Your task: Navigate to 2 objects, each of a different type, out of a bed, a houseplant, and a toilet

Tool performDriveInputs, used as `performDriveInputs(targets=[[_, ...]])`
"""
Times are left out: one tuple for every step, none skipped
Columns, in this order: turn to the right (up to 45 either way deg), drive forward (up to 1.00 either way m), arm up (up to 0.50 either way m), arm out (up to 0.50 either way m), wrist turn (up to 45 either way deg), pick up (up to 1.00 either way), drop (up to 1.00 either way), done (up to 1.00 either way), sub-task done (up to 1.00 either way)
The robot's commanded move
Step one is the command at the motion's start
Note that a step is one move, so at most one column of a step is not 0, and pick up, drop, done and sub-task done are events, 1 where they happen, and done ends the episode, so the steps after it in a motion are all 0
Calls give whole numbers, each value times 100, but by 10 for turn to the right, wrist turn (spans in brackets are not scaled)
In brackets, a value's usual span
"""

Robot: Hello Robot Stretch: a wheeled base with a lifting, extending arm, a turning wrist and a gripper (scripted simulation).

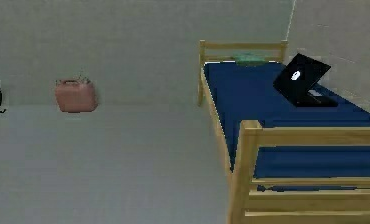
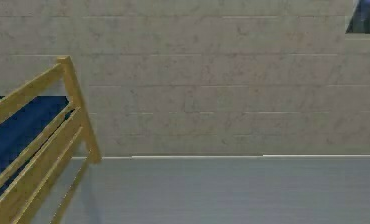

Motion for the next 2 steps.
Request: performDriveInputs(targets=[[-240, 0, 0, 0, 0, 0, 0, 0, 0], [0, 35, 0, 0, 0, 0, 0, 0, 0]])
